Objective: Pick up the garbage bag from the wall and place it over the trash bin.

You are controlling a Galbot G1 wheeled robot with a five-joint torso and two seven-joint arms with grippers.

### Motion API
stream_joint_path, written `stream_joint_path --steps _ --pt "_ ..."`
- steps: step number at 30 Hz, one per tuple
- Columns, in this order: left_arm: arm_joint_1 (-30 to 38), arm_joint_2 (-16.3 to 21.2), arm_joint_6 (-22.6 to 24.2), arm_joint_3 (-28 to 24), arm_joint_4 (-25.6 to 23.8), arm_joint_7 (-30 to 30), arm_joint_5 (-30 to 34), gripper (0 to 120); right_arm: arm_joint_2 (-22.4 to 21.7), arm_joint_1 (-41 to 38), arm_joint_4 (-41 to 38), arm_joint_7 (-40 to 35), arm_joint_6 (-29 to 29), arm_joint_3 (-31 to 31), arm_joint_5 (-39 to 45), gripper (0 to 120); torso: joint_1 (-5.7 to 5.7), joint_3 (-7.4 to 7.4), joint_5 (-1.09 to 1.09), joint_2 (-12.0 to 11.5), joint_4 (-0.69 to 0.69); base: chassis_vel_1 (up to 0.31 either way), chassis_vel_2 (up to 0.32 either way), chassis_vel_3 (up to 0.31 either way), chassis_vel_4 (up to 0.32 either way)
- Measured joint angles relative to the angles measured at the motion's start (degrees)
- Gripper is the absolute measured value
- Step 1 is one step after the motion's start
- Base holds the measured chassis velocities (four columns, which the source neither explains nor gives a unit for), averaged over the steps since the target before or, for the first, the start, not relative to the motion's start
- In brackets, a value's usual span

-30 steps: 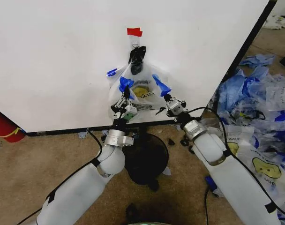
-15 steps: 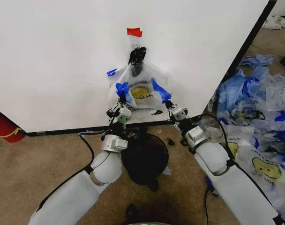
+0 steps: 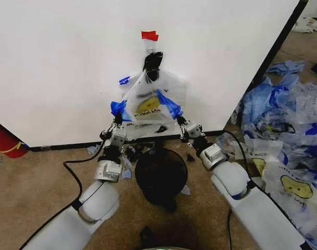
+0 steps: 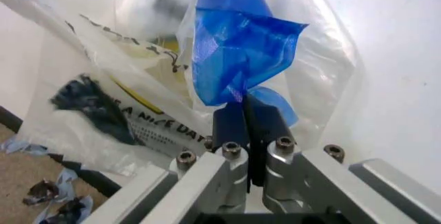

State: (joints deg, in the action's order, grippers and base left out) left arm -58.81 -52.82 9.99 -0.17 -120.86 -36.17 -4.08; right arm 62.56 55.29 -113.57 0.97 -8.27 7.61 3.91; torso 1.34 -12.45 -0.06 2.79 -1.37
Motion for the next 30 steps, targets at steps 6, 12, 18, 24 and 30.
stream_joint_path --steps 6,12,18,24,30 --pt "-1.10 0.30 -1.52 0.20 -1.86 -0.21 1.21 0 -0.65 2.31 -1.43 0.05 0.72 1.14 -0.18 0 0.00 0.00 0.01 0.00 0.02 0.000 0.000 0.000 0.000" --pt "-2.32 1.23 -1.52 0.22 -3.79 -0.17 2.27 0 -1.52 4.76 -2.67 0.25 1.26 2.39 -0.57 0 0.00 0.00 0.00 0.00 0.02 0.000 0.000 0.000 0.000" --pt "-3.12 1.62 -1.51 0.26 -4.67 -0.35 2.82 0 -1.75 6.89 -3.53 0.28 1.72 3.30 -1.16 0 0.00 0.00 0.00 0.00 0.02 0.000 0.000 0.000 0.000" --pt "-3.49 2.10 -1.48 0.20 -5.18 -0.59 3.91 0 -2.02 8.69 -3.99 0.31 2.30 3.91 -1.89 0 0.00 0.00 0.00 0.00 0.02 0.000 0.000 0.000 0.000" --pt "-3.74 2.15 -1.48 0.15 -5.36 -0.77 4.19 0 -2.08 9.55 -4.38 0.29 2.51 4.28 -2.11 0 0.00 0.00 0.00 0.00 0.02 0.000 0.000 0.000 0.000"
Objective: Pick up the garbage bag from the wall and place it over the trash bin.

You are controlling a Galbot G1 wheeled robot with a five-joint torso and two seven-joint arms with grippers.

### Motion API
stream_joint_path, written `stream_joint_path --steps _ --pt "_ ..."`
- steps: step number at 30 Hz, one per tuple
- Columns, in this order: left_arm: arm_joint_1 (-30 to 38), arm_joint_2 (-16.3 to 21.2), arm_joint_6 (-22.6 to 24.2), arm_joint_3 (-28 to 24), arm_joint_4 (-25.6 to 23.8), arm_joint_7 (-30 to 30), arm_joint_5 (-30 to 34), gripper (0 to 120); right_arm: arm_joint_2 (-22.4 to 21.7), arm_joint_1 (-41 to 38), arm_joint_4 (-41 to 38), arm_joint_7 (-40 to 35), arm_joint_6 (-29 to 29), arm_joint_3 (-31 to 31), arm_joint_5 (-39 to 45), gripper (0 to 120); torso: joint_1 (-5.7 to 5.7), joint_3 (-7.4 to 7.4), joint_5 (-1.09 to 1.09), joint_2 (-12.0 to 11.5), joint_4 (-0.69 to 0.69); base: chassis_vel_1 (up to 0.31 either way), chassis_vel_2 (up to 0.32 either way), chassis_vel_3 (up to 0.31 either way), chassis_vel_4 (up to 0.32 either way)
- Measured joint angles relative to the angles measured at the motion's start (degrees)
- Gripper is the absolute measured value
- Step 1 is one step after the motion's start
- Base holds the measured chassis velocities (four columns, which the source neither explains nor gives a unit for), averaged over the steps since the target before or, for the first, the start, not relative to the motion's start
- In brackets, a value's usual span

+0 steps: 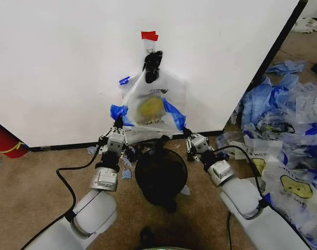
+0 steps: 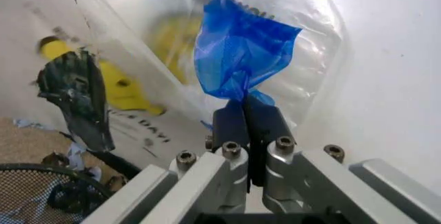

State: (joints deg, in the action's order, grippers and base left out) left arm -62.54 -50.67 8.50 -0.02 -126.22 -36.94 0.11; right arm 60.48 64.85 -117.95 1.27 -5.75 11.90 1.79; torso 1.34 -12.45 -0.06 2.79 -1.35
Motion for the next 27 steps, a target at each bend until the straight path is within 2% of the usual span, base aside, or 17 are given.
stream_joint_path --steps 11,18,23,27 --pt "-1.11 1.23 -0.74 1.96 -3.77 0.95 4.71 0 -0.41 -0.20 -1.44 -0.31 1.30 0.55 0.69 0 0.00 0.00 0.00 0.00 0.01 0.000 0.000 0.000 0.000" --pt "-0.90 1.71 -1.81 3.37 -7.34 1.83 7.25 0 -1.71 1.38 -5.32 -0.31 1.83 3.77 1.77 0 0.00 0.00 0.00 0.00 0.00 0.000 0.000 0.000 0.000" --pt "-1.02 1.87 -3.64 3.73 -8.74 2.59 8.60 0 -2.67 2.86 -7.85 -0.28 2.14 5.99 2.64 0 0.00 0.00 0.00 0.00 0.00 0.000 0.000 0.000 0.000" --pt "-1.68 2.31 -6.24 4.79 -11.76 3.98 11.04 0 -3.46 5.17 -10.98 0.11 3.07 9.35 4.01 0 0.00 0.00 0.01 0.00 0.00 0.000 0.000 0.000 0.000"
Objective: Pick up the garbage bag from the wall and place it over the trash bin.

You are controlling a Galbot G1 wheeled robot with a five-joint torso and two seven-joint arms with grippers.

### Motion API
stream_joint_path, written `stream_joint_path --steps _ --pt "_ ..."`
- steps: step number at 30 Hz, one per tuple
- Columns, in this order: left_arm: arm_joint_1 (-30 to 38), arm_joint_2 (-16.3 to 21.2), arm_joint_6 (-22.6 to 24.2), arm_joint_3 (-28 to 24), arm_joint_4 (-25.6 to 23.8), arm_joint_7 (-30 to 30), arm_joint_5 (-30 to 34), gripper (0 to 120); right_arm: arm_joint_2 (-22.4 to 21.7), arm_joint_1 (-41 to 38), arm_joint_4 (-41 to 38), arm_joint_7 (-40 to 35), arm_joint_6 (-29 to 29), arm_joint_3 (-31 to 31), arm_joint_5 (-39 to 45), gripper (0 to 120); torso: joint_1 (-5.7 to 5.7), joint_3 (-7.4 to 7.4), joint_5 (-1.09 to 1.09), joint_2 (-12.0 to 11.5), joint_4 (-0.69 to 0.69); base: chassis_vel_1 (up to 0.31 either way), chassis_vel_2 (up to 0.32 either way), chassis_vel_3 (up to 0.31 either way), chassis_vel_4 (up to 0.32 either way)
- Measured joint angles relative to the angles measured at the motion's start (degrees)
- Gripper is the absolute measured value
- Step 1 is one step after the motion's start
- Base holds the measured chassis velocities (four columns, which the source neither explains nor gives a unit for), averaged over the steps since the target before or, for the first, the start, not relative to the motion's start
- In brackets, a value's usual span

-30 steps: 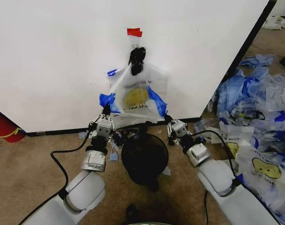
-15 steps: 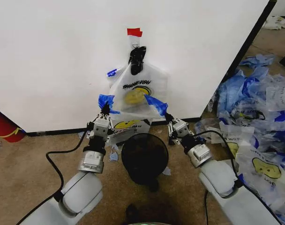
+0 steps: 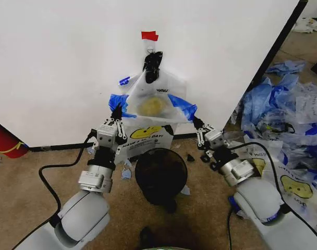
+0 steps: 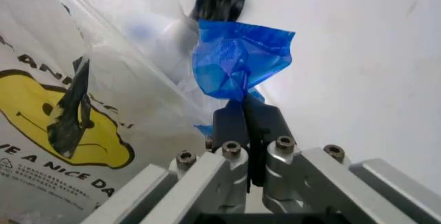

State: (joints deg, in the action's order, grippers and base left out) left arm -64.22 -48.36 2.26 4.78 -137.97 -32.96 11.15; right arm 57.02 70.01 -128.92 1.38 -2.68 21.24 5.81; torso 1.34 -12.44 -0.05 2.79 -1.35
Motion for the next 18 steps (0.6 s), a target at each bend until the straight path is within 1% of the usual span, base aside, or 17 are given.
stream_joint_path --steps 6,8,9,13,18 --pt "-0.35 0.23 -0.85 0.97 -2.91 0.89 2.77 0 -0.27 2.10 -2.55 0.51 0.80 2.78 1.40 0 0.00 0.00 0.00 0.00 0.00 0.000 0.000 0.000 0.000" --pt "-0.28 0.30 -0.77 1.11 -4.67 1.03 5.30 0 -0.50 3.53 -4.15 0.55 0.90 4.49 2.75 0 0.00 0.00 -0.01 0.00 0.01 0.000 0.000 0.000 0.000" --pt "-0.28 0.30 -0.77 1.11 -4.67 1.03 5.30 0 -0.50 3.53 -4.15 0.55 0.90 4.49 2.75 0 0.00 0.00 -0.01 0.00 0.01 0.000 0.000 0.000 0.000" --pt "-0.49 0.38 -1.02 0.80 -5.57 1.29 9.74 0 -0.74 6.27 -6.65 0.53 0.96 7.38 4.64 0 0.00 -0.01 -0.01 0.00 0.00 0.000 0.000 0.000 0.000" --pt "-1.53 0.33 -1.71 0.46 -5.57 1.13 12.05 0 -0.74 7.90 -7.67 0.15 0.42 7.70 6.94 0 0.00 -0.01 0.00 0.00 0.00 0.000 0.000 0.000 0.000"
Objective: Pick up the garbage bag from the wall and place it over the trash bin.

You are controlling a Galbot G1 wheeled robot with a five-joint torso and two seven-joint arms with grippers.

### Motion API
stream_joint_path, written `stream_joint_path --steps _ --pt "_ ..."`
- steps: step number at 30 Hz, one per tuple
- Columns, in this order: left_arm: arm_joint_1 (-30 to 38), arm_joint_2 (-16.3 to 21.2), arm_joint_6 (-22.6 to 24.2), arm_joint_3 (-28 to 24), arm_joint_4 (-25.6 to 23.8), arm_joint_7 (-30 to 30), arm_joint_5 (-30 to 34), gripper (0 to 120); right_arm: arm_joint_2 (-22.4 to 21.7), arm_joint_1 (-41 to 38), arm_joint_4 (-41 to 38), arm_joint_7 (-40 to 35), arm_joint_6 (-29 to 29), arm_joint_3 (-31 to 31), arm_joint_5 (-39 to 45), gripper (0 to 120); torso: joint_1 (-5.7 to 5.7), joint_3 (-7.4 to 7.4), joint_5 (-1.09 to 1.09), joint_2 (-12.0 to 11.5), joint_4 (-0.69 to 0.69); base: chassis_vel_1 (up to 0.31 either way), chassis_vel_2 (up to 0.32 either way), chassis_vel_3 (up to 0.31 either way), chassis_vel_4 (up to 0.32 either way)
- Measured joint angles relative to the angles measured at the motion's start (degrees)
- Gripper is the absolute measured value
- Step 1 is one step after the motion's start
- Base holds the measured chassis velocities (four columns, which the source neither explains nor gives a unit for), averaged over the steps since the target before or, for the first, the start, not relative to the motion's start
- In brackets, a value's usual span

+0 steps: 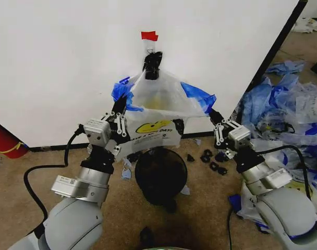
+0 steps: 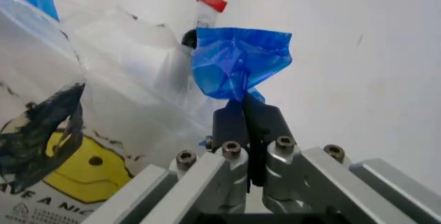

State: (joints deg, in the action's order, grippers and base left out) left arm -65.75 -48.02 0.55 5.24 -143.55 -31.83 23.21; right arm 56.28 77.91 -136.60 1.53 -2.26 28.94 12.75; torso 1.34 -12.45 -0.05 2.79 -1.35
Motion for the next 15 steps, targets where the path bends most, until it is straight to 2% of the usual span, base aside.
stream_joint_path --steps 5,15 --pt "-0.73 0.07 1.01 -0.36 0.04 -1.49 5.07 0 0.01 0.87 -0.26 -0.78 -1.75 -0.25 2.86 0 0.00 0.00 0.00 0.00 0.00 0.000 0.000 0.000 0.000" --pt "-3.21 -1.16 1.85 -1.83 0.18 -3.96 8.14 0 0.28 1.84 0.82 -1.73 -3.19 -1.55 3.57 0 0.00 0.00 -0.01 0.00 0.00 0.000 0.000 0.000 0.000"
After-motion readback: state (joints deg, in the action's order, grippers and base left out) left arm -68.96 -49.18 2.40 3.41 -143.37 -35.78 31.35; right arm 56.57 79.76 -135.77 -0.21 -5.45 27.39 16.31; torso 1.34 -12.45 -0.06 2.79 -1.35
